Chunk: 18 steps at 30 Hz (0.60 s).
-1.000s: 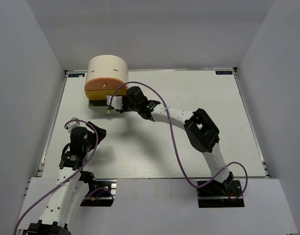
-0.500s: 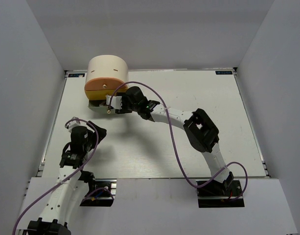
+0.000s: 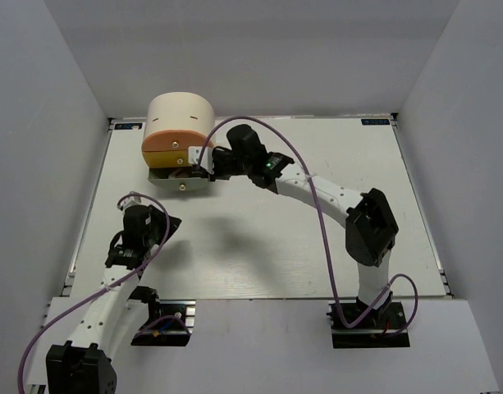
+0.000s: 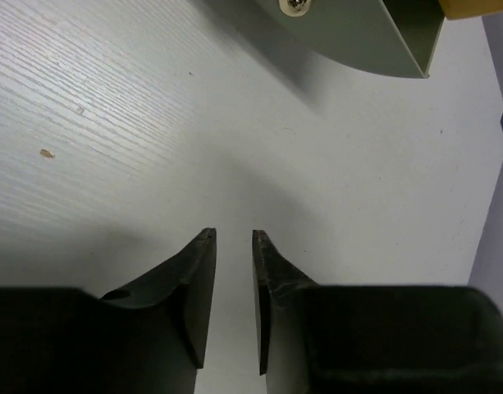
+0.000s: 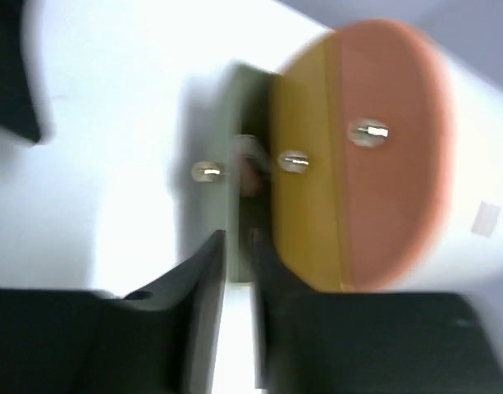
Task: Sort the stationery into containers
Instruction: Place the stapler in the drawer, then close the drawer in the storage box.
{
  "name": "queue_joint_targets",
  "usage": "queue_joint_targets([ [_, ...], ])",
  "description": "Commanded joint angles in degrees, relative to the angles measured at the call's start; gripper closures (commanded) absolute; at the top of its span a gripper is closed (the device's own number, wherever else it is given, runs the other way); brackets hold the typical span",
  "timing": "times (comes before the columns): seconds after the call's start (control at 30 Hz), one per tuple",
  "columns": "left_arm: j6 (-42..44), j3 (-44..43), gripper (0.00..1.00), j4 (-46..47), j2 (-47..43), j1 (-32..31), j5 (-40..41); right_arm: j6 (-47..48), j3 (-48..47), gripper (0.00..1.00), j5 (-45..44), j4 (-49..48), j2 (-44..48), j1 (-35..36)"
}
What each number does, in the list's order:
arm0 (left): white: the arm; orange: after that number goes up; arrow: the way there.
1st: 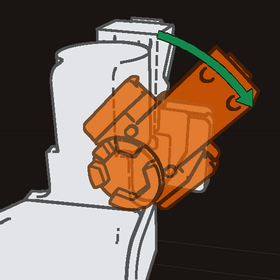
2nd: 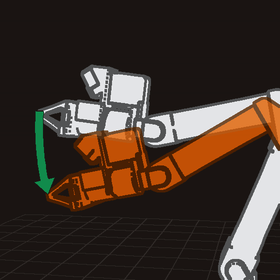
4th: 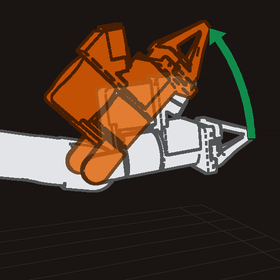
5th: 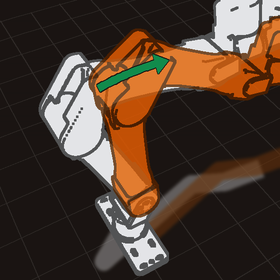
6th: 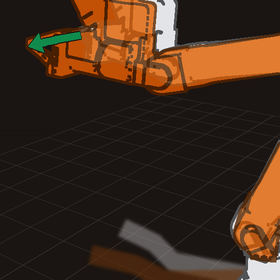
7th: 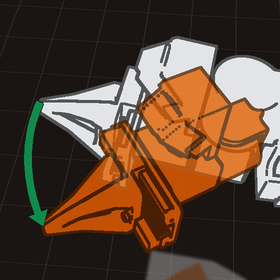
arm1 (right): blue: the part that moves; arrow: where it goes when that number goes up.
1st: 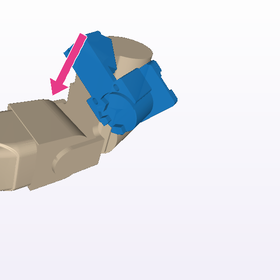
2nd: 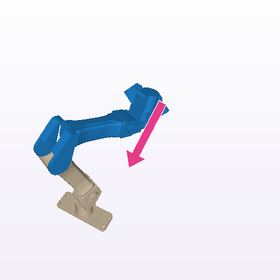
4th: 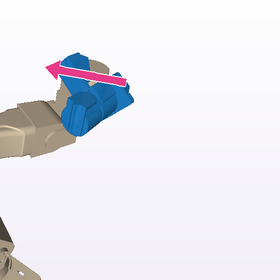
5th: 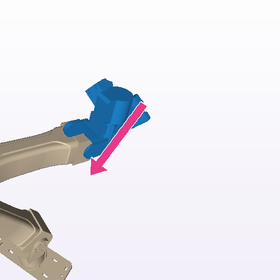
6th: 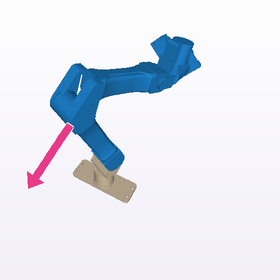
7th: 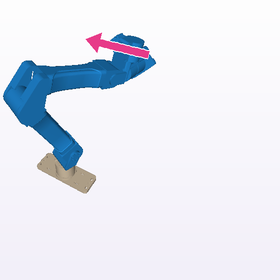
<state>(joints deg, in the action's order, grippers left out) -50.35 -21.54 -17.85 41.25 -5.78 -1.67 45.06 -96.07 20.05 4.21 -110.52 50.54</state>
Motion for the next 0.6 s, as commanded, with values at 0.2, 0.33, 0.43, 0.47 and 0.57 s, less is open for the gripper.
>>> queue_joint_targets([
  [0.2, -1.5, -1.2, 0.27, -7.4, -8.5, 0.2, 3.4, 6.6, -11.4, 1.0, 14.3, 15.6, -11.7, 0.7],
  [0.33, -1.5, -1.8, 0.24, -11.9, -11.4, 0.2, 6.6, 5.1, -14.4, 1.0, 9.1, 10.9, -16.9, 1.1],
  [0.43, -1.5, -3.2, 0.23, -14.5, -12.1, 0.2, 8.3, 4.7, -14.3, 1.0, 5.5, 6.6, -19.0, 1.7],
  [0.47, -1.5, -3.8, 0.23, -15.0, -12.6, 0.2, 9.0, 4.5, -14.5, 1.0, 2.7, 5.9, -19.5, 1.9],
  [0.57, -1.5, -5.0, 0.23, -16.9, -12.6, 0.2, 10.5, 2.8, -14.2, 1.0, -3.3, -0.1, -21.5, 2.3],
])
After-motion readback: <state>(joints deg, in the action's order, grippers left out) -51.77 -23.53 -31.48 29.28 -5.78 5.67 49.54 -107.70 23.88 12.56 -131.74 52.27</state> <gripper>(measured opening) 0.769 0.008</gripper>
